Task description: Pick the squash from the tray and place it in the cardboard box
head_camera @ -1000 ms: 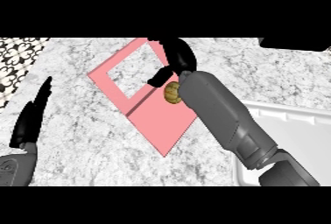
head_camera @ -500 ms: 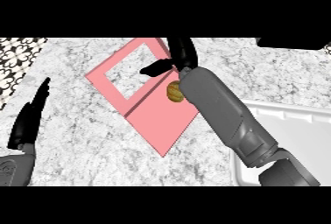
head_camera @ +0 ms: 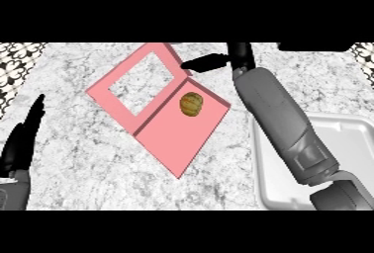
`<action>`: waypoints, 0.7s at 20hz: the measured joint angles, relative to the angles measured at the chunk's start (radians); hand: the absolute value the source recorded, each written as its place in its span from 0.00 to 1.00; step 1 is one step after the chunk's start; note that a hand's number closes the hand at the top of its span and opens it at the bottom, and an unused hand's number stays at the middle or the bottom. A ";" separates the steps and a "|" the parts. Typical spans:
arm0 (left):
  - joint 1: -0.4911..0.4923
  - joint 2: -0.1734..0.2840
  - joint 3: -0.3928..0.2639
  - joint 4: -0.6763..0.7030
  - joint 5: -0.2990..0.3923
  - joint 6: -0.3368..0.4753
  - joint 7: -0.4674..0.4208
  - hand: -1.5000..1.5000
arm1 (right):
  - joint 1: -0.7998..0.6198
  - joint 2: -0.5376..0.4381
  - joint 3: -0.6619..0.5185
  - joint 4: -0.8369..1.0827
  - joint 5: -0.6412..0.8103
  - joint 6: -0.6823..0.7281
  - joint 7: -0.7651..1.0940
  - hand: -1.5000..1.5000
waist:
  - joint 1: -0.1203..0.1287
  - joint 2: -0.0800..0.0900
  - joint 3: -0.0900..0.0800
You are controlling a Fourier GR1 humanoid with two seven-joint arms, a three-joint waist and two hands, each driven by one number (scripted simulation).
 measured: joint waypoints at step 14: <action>0.017 -0.001 0.015 -0.021 -0.008 -0.003 0.021 0.50 | 0.260 -0.351 -0.119 -0.142 -0.064 0.321 -0.078 0.00 | -0.022 -0.006 0.000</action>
